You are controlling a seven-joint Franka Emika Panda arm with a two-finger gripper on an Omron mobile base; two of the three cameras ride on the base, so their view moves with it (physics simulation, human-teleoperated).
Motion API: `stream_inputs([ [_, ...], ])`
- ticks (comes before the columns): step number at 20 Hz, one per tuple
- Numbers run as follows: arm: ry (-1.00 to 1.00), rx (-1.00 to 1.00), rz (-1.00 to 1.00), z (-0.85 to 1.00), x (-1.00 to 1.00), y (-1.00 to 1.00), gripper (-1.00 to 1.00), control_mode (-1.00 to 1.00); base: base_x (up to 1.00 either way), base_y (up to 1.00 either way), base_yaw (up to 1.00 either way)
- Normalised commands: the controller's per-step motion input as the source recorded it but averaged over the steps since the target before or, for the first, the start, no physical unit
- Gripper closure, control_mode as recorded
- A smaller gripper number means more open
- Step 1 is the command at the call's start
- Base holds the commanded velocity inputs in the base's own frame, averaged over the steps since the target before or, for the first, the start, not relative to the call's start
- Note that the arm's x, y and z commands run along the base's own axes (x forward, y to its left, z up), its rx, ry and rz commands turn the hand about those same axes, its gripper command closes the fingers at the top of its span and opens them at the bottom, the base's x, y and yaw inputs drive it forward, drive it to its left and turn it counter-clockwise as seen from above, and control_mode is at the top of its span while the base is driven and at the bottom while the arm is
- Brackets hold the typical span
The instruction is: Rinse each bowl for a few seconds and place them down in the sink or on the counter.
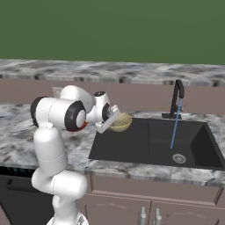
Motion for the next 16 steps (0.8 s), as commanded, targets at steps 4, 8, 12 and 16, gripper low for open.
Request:
stream_inputs([
  [4,-0.06,0.01,0.0,0.03,-0.1,0.02,-1.0,-1.0,0.0,0.0,0.0],
  [8,-0.03,0.03,0.01,0.08,-0.07,0.01,-1.0,-1.0,0.0,0.0,0.0],
  [12,-0.01,0.0,0.02,0.14,-0.03,0.14,-1.0,-1.0,0.0,0.0,0.0],
  [16,0.0,0.0,0.02,0.25,-0.01,0.13,-1.0,-1.0,0.0,0.0,0.0],
])
